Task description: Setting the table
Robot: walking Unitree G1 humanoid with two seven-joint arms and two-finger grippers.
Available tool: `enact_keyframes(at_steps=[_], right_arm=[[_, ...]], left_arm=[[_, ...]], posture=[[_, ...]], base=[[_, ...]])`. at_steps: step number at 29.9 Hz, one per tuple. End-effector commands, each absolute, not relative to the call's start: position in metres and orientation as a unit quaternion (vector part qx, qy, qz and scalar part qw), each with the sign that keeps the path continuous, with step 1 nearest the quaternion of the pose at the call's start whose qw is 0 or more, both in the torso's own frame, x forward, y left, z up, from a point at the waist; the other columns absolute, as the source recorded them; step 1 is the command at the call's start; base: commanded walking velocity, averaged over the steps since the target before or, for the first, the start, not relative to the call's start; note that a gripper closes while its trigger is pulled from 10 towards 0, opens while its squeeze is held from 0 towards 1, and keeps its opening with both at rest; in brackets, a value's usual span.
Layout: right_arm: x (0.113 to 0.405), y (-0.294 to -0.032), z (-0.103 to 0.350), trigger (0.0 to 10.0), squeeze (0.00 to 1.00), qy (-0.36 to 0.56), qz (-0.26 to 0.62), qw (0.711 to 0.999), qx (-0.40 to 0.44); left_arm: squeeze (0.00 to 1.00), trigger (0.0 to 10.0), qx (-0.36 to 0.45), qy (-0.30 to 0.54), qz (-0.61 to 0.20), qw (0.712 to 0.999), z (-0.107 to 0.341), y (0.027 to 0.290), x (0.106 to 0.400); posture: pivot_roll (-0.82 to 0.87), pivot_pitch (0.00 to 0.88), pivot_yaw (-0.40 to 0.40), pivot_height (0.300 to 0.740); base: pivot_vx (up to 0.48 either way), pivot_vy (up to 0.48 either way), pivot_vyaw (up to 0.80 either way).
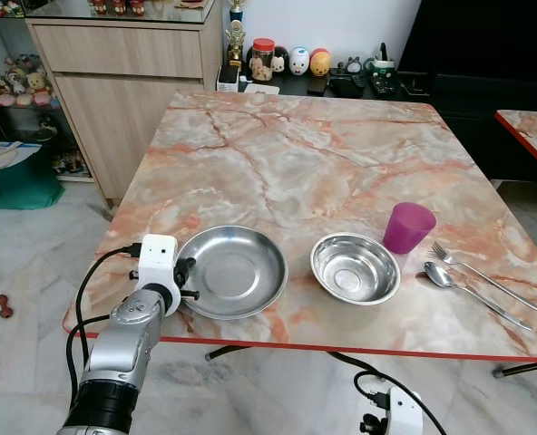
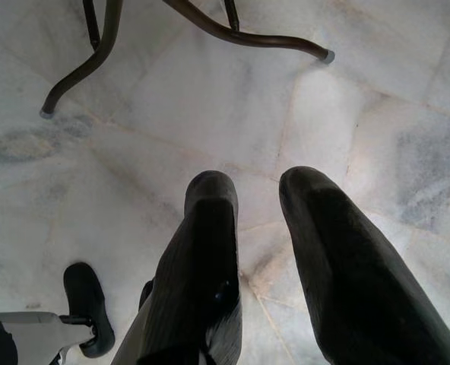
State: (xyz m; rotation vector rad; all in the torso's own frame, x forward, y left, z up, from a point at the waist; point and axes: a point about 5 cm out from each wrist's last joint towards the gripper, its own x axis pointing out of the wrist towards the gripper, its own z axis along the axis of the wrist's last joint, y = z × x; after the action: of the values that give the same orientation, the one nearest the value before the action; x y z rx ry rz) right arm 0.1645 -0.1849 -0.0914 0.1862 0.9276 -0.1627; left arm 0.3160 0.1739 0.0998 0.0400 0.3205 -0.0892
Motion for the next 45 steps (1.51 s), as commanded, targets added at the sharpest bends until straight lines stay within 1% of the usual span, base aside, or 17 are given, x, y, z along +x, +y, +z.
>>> enact_keyframes(at_steps=[1,6,7,8,10,11,12,15,19,28,33,36,43,45], right_arm=[[0.164,-0.188,-0.091,10.0,0.00,0.445,-0.089,0.886,0.093],[0.164,-0.188,-0.091,10.0,0.00,0.445,-0.092,0.886,0.094],[0.164,-0.188,-0.091,10.0,0.00,0.445,-0.094,0.886,0.094],[0.164,-0.188,-0.091,10.0,0.00,0.445,-0.096,0.885,0.095],[0.163,-0.188,-0.092,10.0,0.00,0.445,-0.097,0.885,0.096],[0.163,-0.188,-0.092,10.0,0.00,0.445,-0.098,0.885,0.096],[0.163,-0.189,-0.092,10.0,0.00,0.445,-0.098,0.885,0.096],[0.163,-0.189,-0.092,10.0,0.00,0.445,-0.099,0.885,0.095],[0.163,-0.190,-0.092,10.0,0.00,0.446,-0.099,0.884,0.094],[0.161,-0.193,-0.092,10.0,0.00,0.446,-0.104,0.884,0.093],[0.163,-0.194,-0.091,10.0,0.00,0.443,-0.106,0.885,0.093],[0.164,-0.195,-0.090,10.0,0.00,0.442,-0.107,0.886,0.093],[0.166,-0.195,-0.090,10.0,0.00,0.440,-0.107,0.887,0.093],[0.166,-0.196,-0.089,10.0,0.00,0.439,-0.108,0.887,0.093]], left_arm=[[0.00,0.0,0.034,0.172,-0.050,0.983,0.095,0.171,0.314],[0.00,0.0,0.033,0.170,-0.052,0.983,0.095,0.172,0.313],[0.00,0.0,0.017,0.158,-0.058,0.986,0.095,0.171,0.311],[0.00,0.0,-0.045,0.128,-0.073,0.988,0.096,0.168,0.307],[0.00,0.0,-0.103,0.107,-0.075,0.986,0.095,0.169,0.303],[0.00,3.0,-0.137,0.099,-0.071,0.983,0.094,0.170,0.300],[0.00,10.0,-0.176,0.095,-0.062,0.978,0.093,0.172,0.296],[0.00,10.0,-0.212,0.088,-0.059,0.971,0.092,0.174,0.294],[0.00,10.0,-0.239,0.078,-0.048,0.967,0.090,0.178,0.292],[0.00,10.0,-0.275,0.038,-0.044,0.960,0.099,0.180,0.295],[0.00,10.0,-0.307,-0.028,-0.047,0.950,0.122,0.183,0.301],[0.00,10.0,-0.324,-0.047,-0.053,0.943,0.129,0.182,0.301],[0.00,10.0,-0.322,-0.065,-0.066,0.942,0.137,0.179,0.299],[0.00,10.0,-0.303,-0.077,-0.076,0.947,0.144,0.178,0.297]], posture=[[0.14,0.028,-0.081,0.727],[0.14,0.028,-0.081,0.727],[0.13,0.015,-0.080,0.727],[0.13,0.015,-0.080,0.727],[0.13,0.005,-0.079,0.727],[0.13,0.000,-0.081,0.727],[0.13,0.000,-0.084,0.727],[0.14,0.000,-0.089,0.727],[0.14,0.000,-0.093,0.727],[0.13,0.000,-0.097,0.727],[0.12,0.000,-0.106,0.727],[0.13,0.000,-0.110,0.727],[0.12,0.000,-0.113,0.727],[0.12,0.000,-0.114,0.727]], base=[[0.000,0.000,0.00],[0.000,0.000,0.00],[0.000,0.000,0.00],[0.000,0.000,0.00],[0.000,0.000,0.00],[0.000,0.000,0.00],[0.000,0.000,0.00],[0.000,0.000,0.00],[0.000,0.000,0.00],[0.000,0.000,0.00],[0.000,0.000,0.00],[0.000,0.000,0.00],[0.000,0.000,0.00],[0.000,0.000,0.00]])
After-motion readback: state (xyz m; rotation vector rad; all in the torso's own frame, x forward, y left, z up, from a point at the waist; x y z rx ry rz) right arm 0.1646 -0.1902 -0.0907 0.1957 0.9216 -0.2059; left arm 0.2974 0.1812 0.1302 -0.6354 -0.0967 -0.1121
